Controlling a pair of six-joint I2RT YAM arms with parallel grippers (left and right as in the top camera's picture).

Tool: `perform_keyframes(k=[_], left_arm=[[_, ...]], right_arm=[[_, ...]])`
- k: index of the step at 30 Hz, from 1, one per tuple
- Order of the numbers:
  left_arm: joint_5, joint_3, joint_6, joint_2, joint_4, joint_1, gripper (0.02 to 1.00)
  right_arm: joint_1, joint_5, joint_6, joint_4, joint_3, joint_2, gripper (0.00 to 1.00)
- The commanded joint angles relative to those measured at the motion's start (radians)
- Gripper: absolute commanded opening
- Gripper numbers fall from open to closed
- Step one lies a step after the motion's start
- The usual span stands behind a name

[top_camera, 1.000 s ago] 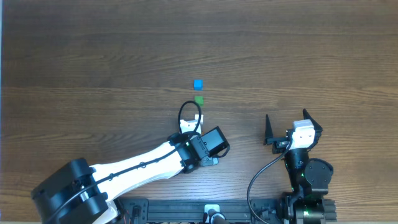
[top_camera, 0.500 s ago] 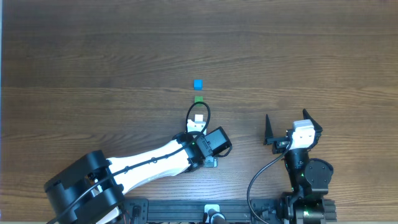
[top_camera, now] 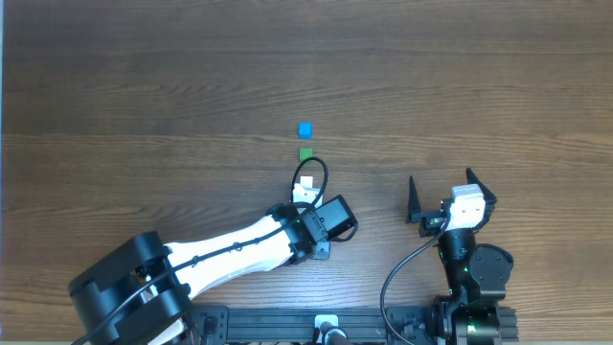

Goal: Stack Cubes

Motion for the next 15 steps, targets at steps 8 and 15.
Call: perform_keyframes(k=[8,15], left_arm=[[-0.001,0.012,0.011,0.009,0.003,-0.003,0.244],[0.001,0.022,0.007,0.001,-0.002,-0.003,0.069]], right_arm=[[0.005,0.003,-0.004,-0.001,-0.007,-0.005,0.993],[0.005,0.003,-0.004,-0.001,-0.007,-0.005,0.991]])
